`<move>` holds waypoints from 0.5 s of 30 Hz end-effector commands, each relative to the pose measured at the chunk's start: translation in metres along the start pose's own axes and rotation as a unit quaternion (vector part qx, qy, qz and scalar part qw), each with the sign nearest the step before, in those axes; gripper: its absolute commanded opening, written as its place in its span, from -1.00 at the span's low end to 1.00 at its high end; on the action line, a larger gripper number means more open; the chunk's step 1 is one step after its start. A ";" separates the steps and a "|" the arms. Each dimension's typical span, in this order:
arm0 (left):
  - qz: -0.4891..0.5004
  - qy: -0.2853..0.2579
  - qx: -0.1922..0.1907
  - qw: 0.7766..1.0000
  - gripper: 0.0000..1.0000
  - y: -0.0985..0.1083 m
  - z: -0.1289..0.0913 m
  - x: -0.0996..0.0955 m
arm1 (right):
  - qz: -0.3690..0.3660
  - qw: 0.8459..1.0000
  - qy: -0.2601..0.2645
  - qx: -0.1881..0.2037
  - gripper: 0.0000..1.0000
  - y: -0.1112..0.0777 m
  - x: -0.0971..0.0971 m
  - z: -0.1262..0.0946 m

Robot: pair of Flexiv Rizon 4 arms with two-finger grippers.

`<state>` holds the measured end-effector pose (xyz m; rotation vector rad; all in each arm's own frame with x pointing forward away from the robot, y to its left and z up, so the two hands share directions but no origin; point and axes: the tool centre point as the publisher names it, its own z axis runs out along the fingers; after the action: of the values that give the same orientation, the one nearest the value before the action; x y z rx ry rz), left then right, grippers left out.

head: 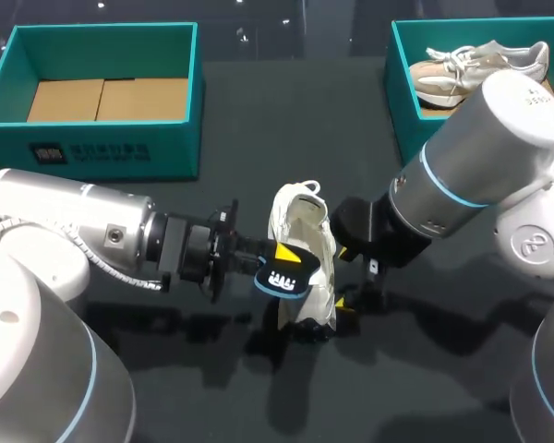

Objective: Take the shoe out of the shoebox, open the shoe tongue, remove and reinsert the insole, then place the shoe into the shoebox

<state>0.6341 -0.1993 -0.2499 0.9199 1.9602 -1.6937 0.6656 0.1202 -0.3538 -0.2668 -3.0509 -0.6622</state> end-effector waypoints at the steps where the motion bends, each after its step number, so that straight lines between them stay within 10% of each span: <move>1: 0.000 0.001 -0.002 1.000 -1.00 0.000 0.002 0.003 | 0.002 1.000 -0.002 0.002 1.00 0.001 -0.003 0.005; 15: -0.003 0.003 0.000 1.000 -1.00 -0.002 0.002 0.004 | 0.017 1.000 -0.004 0.003 1.00 -0.002 -0.008 0.006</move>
<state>0.6305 -0.2001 -0.2516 0.9215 1.9674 -1.7003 0.6742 0.1195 -0.3596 -0.3189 -3.0442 -0.6511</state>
